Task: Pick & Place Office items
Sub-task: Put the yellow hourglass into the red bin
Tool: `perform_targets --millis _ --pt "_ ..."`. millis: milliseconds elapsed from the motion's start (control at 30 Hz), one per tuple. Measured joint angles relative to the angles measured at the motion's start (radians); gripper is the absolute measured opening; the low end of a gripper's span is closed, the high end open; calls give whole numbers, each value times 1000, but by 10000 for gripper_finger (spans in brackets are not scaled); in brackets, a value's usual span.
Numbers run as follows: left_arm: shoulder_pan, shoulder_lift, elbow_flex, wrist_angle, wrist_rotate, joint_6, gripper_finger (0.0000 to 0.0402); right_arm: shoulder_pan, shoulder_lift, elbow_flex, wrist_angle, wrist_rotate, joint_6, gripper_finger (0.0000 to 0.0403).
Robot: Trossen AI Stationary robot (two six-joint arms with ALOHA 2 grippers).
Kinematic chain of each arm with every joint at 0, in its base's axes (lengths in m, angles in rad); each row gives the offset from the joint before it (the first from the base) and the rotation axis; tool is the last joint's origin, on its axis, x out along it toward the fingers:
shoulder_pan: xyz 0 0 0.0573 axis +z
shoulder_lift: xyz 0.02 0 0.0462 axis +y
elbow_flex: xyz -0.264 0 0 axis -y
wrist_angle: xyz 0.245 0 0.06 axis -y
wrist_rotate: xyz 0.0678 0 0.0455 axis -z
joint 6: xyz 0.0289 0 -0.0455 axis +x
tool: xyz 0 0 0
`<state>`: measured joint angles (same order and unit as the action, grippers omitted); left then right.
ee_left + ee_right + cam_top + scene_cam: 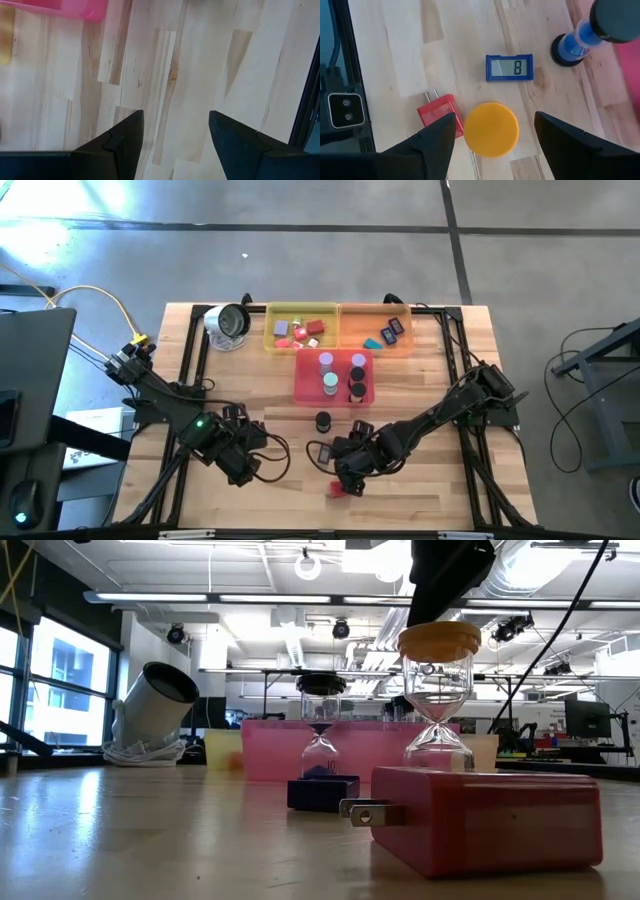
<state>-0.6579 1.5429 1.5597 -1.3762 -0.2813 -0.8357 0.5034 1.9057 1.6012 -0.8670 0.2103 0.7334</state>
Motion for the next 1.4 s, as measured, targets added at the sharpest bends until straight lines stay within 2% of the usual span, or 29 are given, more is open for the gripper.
perform_targets --millis 600,1233,1400 --pt "0 -1 0 0 0 6 217 0 2 1 6 0 -24 258" --pt "0 -2 0 0 -1 6 217 -14 118 1 17 -25 -31 258" --pt "0 -2 0 0 -39 11 217 -18 118 1 13 -28 -31 258"
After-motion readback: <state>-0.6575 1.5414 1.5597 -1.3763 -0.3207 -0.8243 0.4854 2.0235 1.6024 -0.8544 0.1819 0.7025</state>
